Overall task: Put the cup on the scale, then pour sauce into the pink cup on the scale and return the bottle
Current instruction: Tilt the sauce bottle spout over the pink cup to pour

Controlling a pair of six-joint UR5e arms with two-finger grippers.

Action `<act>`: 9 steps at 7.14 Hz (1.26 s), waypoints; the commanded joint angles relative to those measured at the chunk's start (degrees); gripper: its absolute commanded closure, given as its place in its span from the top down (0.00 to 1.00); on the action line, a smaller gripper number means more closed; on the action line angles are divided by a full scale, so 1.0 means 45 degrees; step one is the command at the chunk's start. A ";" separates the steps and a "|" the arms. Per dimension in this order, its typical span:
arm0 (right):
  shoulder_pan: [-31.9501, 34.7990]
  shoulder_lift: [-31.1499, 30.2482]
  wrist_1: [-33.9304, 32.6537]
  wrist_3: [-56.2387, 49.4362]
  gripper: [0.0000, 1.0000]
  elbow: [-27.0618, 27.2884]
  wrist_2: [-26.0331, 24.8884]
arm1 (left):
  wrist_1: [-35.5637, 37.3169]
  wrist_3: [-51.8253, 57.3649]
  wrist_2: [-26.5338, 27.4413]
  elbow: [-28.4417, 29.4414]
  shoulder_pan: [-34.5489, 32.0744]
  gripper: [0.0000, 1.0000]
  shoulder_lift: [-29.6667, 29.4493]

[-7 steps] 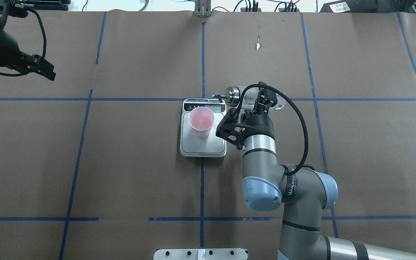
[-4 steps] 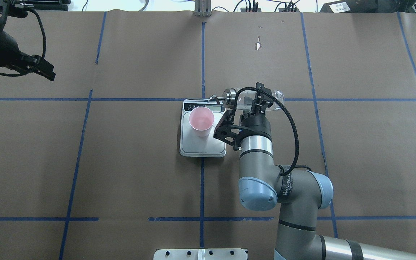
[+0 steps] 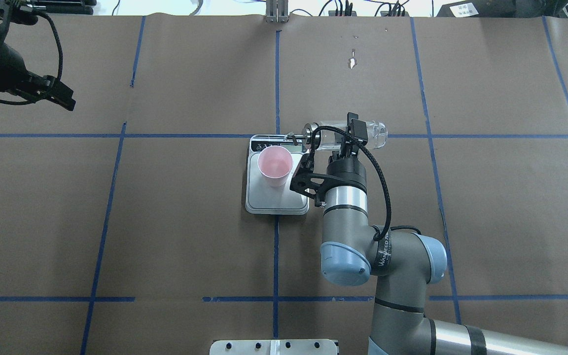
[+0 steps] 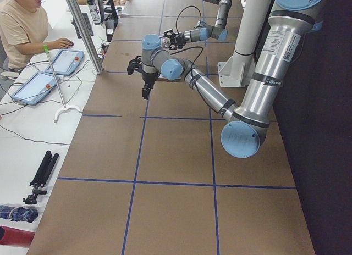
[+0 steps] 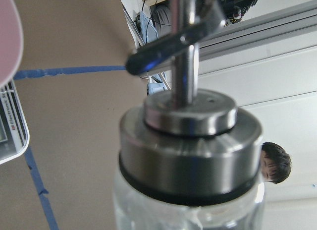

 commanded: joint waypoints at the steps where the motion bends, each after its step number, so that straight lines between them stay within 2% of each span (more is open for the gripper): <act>1: -0.0052 0.0212 0.0000 -0.0653 0.00 -0.0441 -0.0632 | 0.0000 0.0000 0.0019 -0.0017 -0.0017 0.82 0.0001; 6: -0.0189 0.0331 0.0000 -0.2837 0.00 -0.0737 -0.2037 | 0.0019 0.0000 0.0000 -0.0017 -0.0017 0.82 0.0001; 9: -0.0189 0.0351 0.0000 -0.3543 0.00 -0.0776 -0.2254 | 0.0019 -0.0272 -0.0039 -0.0056 0.0002 0.82 0.0020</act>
